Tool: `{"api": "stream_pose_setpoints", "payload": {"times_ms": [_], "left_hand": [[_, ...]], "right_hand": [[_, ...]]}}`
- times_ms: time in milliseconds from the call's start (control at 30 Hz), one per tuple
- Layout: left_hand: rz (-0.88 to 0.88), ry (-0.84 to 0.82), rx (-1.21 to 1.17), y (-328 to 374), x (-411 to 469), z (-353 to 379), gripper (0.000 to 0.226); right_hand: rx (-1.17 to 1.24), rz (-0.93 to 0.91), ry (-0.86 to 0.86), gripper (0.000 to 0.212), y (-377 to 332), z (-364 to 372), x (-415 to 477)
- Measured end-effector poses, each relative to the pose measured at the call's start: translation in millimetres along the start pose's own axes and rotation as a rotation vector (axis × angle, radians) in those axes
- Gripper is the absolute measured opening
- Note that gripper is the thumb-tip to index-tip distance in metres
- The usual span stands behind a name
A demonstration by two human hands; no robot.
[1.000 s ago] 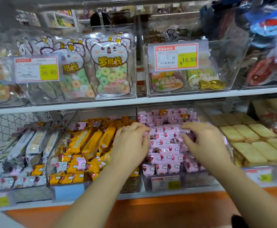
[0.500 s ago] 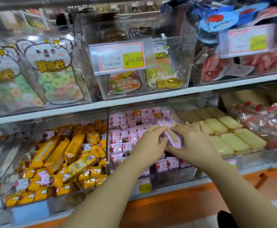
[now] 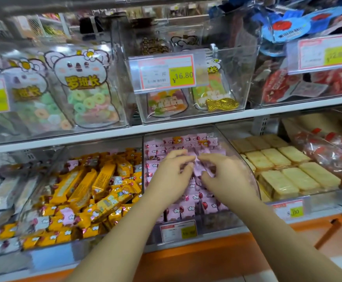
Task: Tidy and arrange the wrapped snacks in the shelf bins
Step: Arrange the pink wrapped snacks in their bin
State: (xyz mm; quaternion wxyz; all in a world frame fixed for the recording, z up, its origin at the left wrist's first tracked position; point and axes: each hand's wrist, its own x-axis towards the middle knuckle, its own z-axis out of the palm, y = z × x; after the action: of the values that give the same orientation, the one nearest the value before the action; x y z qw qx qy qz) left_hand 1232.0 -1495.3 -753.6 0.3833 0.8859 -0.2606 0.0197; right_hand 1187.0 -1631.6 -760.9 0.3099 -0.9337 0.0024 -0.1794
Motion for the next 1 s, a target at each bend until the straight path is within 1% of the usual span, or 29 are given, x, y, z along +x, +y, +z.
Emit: {"api": "stream_pose_setpoints", "payload": {"times_ms": [133,233,300,400,500,633,833,1000], "left_hand": [[-0.012,-0.023,0.065,-12.4,-8.8,-9.5,0.032],[-0.023,-0.074,0.088,-16.8,-14.0,-5.3,0.036],[-0.031,-0.102,0.071,-15.1,-14.2,1.4,0.04],[-0.024,-0.13,0.065,-7.7,-11.3,13.4,0.044],[-0.018,-0.141,0.048,-2.9,-7.2,19.6,0.045],[-0.007,-0.091,0.032,-6.4,-9.3,12.0,0.044],[0.007,0.051,0.195,-27.2,-29.7,-20.3,0.043],[-0.016,0.028,0.424,-38.7,-46.0,-36.3,0.043]], "right_hand": [[0.073,0.026,0.02,0.036,-5.6,11.3,2.0],[0.003,0.068,0.08,0.033,4.3,6.2,-2.9],[-0.068,0.094,0.085,0.037,11.1,4.3,-6.6],[-0.089,0.128,0.04,0.046,14.0,4.4,-9.6],[-0.051,0.097,-0.005,0.045,11.8,2.1,-8.4],[0.125,0.066,-0.037,0.048,2.8,5.2,-6.1],[0.277,-0.008,-0.081,0.051,-29.2,29.0,-6.7],[0.237,-0.032,-0.141,0.052,-42.6,49.3,-10.8]]}}
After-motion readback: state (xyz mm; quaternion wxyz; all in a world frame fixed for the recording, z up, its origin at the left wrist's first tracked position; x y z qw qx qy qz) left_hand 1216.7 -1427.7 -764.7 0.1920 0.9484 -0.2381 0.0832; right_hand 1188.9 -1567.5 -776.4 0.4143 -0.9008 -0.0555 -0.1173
